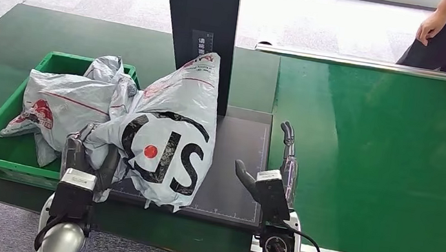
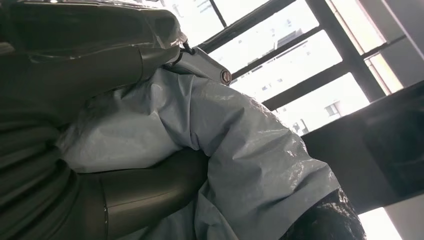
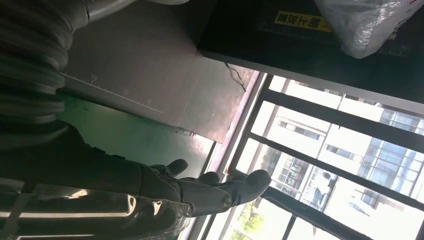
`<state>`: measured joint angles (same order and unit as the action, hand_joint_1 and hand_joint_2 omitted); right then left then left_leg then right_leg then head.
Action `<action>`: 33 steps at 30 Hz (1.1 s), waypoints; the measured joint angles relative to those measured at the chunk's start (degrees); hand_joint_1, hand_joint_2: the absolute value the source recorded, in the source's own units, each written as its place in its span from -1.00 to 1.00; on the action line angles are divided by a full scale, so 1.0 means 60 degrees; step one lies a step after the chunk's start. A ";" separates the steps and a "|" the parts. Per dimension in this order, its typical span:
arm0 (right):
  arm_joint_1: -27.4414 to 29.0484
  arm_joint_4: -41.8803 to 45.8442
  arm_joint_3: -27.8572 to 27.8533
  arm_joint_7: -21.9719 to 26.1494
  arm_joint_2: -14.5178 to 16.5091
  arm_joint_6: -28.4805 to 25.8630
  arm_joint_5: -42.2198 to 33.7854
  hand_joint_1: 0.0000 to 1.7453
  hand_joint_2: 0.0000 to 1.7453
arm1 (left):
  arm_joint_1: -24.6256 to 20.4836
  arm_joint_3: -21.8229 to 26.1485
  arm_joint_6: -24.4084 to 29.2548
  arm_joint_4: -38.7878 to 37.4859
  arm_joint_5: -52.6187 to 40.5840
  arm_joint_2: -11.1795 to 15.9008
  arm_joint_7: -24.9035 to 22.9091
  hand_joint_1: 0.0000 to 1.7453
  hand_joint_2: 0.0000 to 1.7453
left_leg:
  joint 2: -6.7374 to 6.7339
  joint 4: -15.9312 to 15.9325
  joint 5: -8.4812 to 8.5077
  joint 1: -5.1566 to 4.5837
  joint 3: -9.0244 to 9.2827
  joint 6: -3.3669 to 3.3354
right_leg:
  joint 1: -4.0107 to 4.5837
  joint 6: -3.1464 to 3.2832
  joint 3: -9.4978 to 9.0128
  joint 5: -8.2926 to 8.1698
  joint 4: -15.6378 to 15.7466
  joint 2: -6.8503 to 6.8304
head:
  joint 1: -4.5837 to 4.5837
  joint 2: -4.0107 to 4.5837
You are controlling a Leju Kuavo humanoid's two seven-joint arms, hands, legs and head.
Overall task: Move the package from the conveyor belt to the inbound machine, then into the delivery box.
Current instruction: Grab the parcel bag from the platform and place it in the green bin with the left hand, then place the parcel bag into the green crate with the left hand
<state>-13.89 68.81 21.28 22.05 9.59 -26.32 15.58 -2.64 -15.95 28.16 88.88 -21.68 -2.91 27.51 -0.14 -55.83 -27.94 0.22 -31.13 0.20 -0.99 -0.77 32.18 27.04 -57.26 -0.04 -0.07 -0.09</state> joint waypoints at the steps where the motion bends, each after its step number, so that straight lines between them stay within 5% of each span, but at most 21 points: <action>1: 0.0001 0.0000 -0.0004 0.0000 -0.0001 -0.0004 0.0000 -1.00 1.00 | 0.0007 0.0063 0.0029 0.0064 0.0000 0.0001 0.0021 0.64 1.00 | 0.0000 0.0000 0.0000 0.0000 0.0000 0.0000 | 0.0000 0.0000 0.0000 0.0000 0.0000 0.0000 | -0.0001 0.0000; 33: 0.0020 0.0117 -0.0240 -0.0120 0.0006 -0.0021 0.0275 -1.00 1.00 | -0.0501 0.0878 0.0115 0.1182 -0.0512 -0.0254 -0.0122 0.59 1.00 | -0.0001 0.0000 0.0000 0.0000 0.0000 0.0000 | 0.0000 0.0000 0.0002 0.0000 0.0000 0.0000 | -0.0002 0.0000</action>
<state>-13.78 69.51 19.84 21.33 9.63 -26.45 17.23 -5.65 -10.68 28.85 95.97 -24.75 -4.44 26.77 -0.14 -55.84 -27.94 0.22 -31.14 0.20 -0.99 -0.77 32.19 27.04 -57.26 -0.04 -0.08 -0.09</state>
